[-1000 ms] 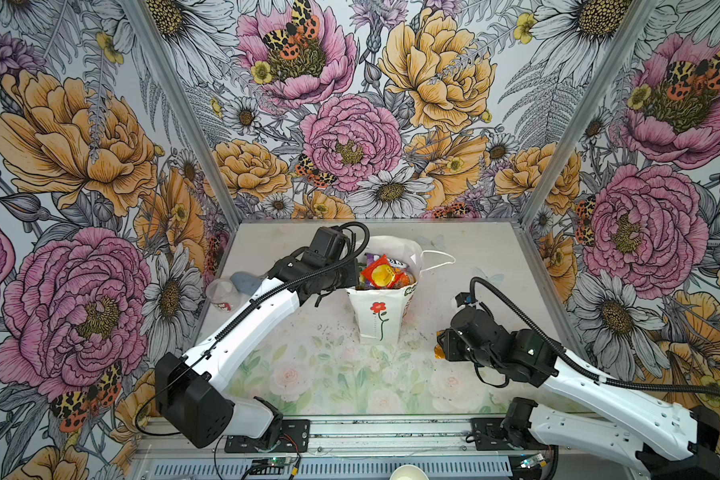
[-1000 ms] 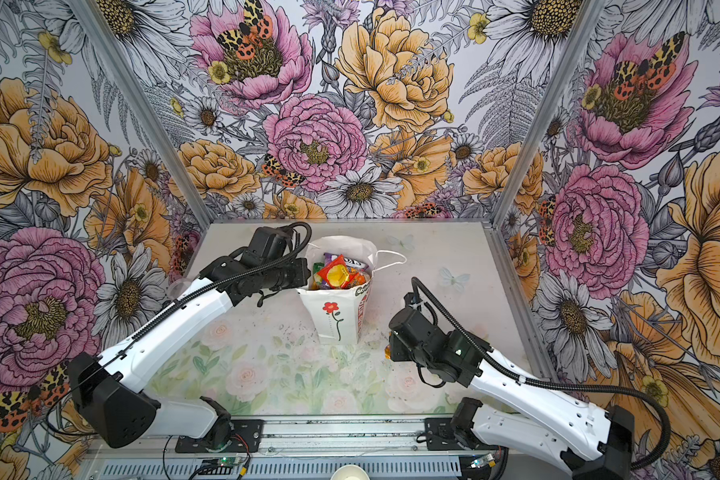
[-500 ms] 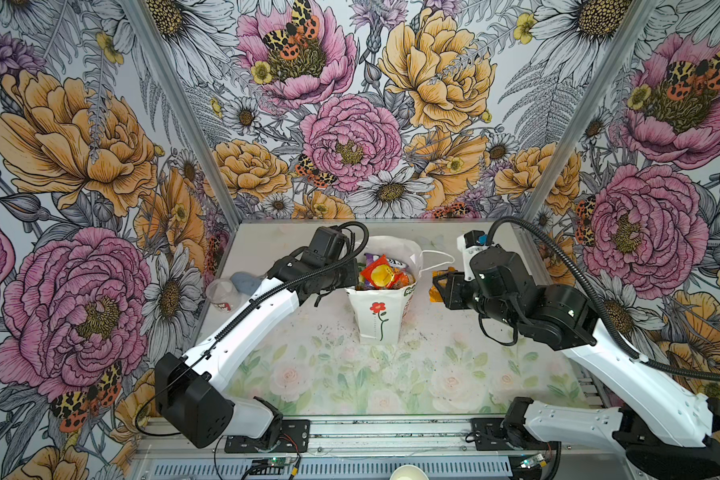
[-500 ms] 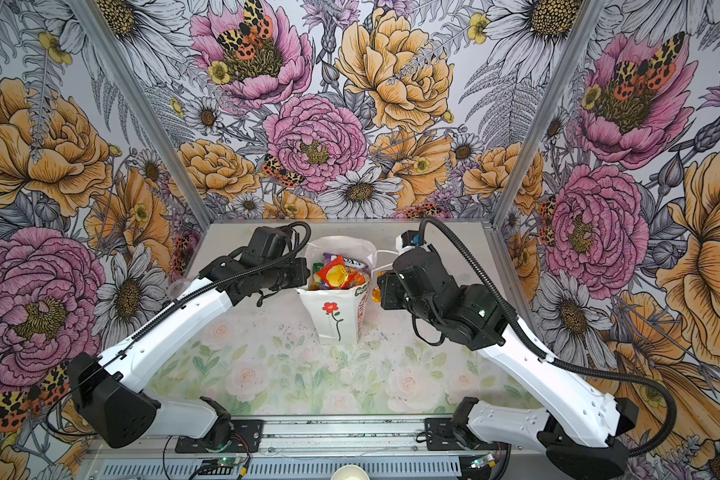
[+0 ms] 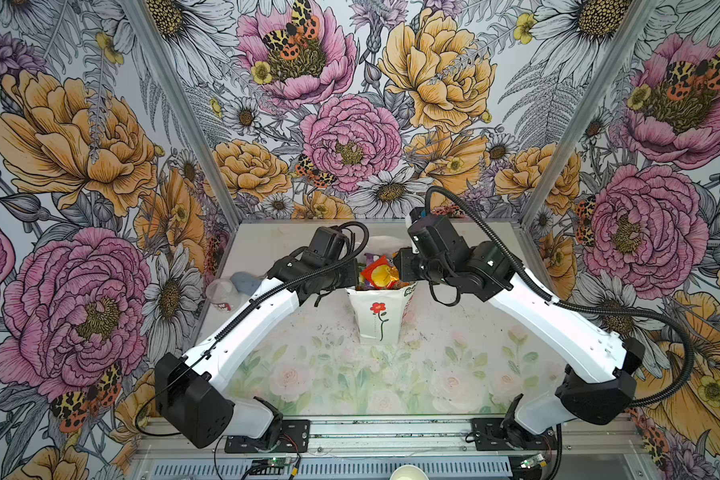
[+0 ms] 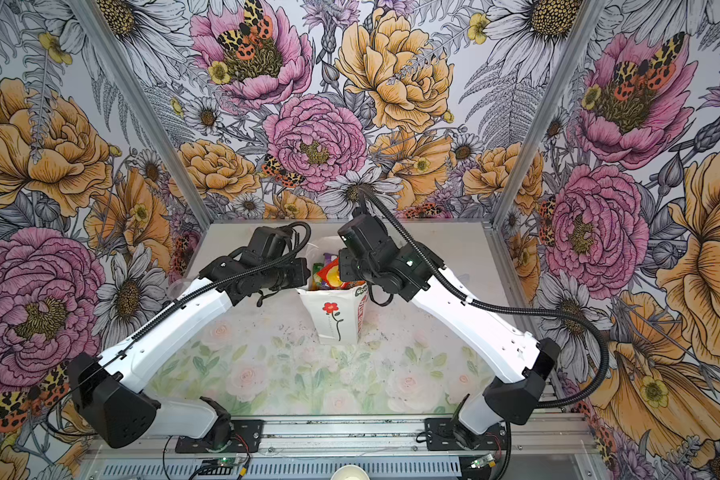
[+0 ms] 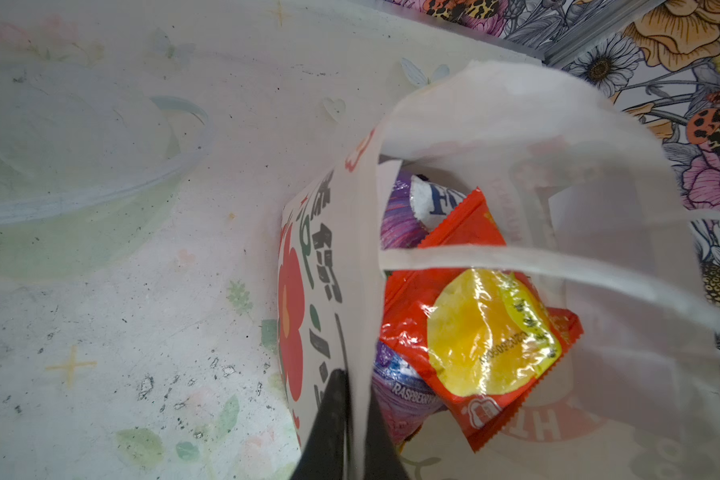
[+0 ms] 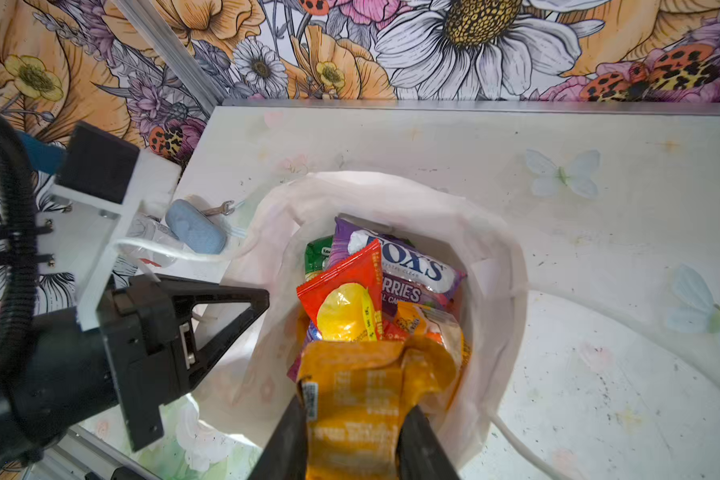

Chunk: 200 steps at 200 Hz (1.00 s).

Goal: Place the snacks into the paper bag
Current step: 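Lift the orange packet and carry it over the paper bag, then lower the orange packet into the paper bag and open the right gripper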

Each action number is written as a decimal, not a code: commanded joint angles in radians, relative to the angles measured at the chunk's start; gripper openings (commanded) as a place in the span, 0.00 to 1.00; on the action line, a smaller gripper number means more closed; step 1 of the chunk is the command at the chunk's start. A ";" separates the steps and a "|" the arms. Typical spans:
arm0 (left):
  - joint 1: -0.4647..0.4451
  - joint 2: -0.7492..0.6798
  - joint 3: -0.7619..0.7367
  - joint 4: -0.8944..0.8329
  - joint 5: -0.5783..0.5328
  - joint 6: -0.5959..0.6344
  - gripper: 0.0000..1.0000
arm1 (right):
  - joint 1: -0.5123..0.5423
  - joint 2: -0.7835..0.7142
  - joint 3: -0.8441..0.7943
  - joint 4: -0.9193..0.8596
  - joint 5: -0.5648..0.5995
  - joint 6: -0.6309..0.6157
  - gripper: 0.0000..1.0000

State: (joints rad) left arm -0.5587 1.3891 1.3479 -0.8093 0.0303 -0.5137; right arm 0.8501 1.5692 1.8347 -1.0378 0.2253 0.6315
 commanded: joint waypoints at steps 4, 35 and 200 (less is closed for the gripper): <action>0.006 -0.029 0.009 0.042 0.017 0.020 0.08 | -0.005 0.068 0.067 0.009 -0.054 -0.026 0.27; 0.008 -0.033 0.011 0.042 0.016 0.021 0.08 | -0.003 0.144 0.095 0.010 -0.097 -0.031 0.27; 0.007 -0.027 0.010 0.042 0.018 0.019 0.09 | -0.004 0.188 0.102 0.010 -0.076 -0.036 0.57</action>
State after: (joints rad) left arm -0.5587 1.3888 1.3479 -0.8066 0.0311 -0.5137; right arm 0.8501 1.7699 1.9167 -1.0386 0.1303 0.6014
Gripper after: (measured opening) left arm 0.088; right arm 0.552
